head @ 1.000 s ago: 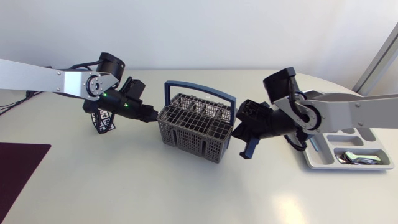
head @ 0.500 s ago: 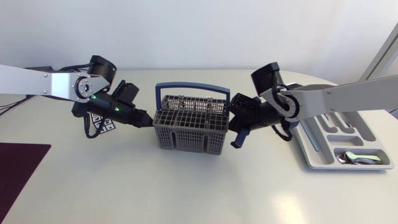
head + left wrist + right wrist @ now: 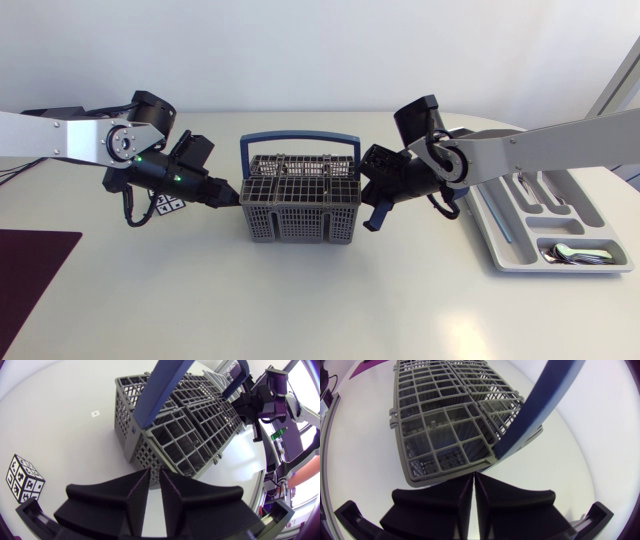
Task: Transfer all utensils from the basket to the drawer tray.
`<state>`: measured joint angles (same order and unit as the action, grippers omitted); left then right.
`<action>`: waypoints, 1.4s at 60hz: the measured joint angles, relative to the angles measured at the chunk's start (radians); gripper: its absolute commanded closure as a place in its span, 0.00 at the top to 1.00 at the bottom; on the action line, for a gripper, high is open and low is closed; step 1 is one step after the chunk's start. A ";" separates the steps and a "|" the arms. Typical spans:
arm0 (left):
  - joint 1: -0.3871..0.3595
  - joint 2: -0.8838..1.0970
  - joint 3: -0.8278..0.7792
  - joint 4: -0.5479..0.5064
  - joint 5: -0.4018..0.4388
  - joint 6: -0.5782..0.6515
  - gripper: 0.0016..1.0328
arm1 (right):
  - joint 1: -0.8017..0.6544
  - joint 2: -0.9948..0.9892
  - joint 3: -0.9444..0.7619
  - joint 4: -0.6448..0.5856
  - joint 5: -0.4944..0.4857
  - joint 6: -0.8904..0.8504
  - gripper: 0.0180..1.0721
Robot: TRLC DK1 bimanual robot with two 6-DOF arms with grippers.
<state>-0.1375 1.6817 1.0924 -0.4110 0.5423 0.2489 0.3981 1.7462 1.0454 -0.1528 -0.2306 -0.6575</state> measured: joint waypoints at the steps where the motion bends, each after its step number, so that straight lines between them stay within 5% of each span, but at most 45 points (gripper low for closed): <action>1: 0.000 0.000 0.000 0.000 0.000 0.000 0.18 | 0.000 0.001 0.000 0.000 0.000 0.000 0.09; 37: 0.053 0.000 -0.007 0.005 0.029 0.045 0.19 | -0.046 0.023 -0.041 0.023 0.060 0.001 0.17; 47: 0.066 -0.003 -0.016 0.005 0.030 0.051 0.20 | -0.071 -0.009 -0.076 0.023 0.082 0.000 0.25; 52: 0.085 -0.023 -0.020 0.005 0.029 0.051 0.21 | -0.078 -0.056 -0.102 0.022 0.097 0.000 0.40; 59: 0.111 -0.088 -0.036 0.004 0.027 0.051 0.35 | -0.101 -0.140 -0.126 0.022 0.107 0.000 0.55; 64: 0.116 -0.151 -0.054 0.005 0.014 0.051 0.49 | -0.126 -0.200 -0.138 0.023 0.121 0.000 0.76; 69: 0.119 -0.214 -0.075 0.006 -0.018 0.051 0.75 | -0.150 -0.255 -0.157 0.023 0.124 0.000 0.96; 75: 0.132 -0.288 -0.108 0.026 -0.036 0.051 0.96 | -0.175 -0.312 -0.185 0.023 0.124 0.000 0.96; 84: 0.156 -0.422 -0.171 0.072 -0.050 0.037 0.96 | -0.206 -0.394 -0.212 0.022 0.124 0.000 0.96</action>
<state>0.0181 1.2602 0.9215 -0.3389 0.4923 0.2855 0.1917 1.3518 0.8333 -0.1307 -0.1066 -0.6579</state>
